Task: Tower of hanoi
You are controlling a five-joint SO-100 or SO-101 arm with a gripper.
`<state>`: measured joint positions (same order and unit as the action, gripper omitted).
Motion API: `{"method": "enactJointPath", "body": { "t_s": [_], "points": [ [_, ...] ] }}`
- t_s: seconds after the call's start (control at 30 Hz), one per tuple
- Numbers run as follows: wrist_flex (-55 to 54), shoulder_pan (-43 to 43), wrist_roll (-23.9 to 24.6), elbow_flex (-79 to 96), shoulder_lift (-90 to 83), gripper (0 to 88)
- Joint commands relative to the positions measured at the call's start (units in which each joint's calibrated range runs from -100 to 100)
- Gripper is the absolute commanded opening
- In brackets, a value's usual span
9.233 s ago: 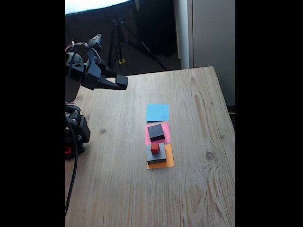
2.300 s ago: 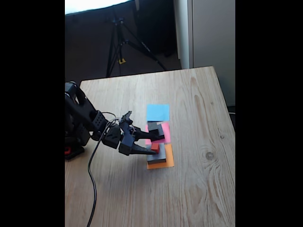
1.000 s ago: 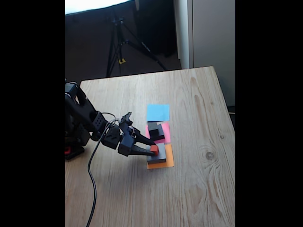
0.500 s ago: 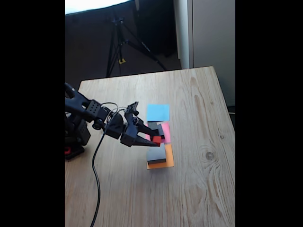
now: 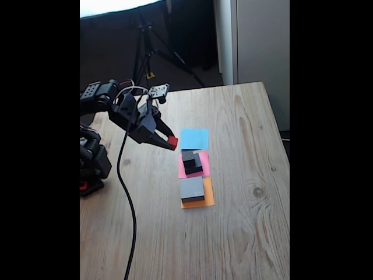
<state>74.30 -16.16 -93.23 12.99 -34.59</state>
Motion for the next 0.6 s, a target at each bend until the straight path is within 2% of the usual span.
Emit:
{"method": "enactJointPath", "body": {
  "t_s": [0.0, 0.17, 0.4, 0.57],
  "points": [
    [10.97, 1.91, 0.09, -15.18, -2.28, 1.5],
    [15.99, 5.42, 2.59, -20.72, -2.73, 1.5],
    [17.53, 8.43, 0.92, -19.18, -8.03, 1.5],
    [19.14, 11.02, 1.76, -17.63, -10.98, 1.5]
  ]
}}
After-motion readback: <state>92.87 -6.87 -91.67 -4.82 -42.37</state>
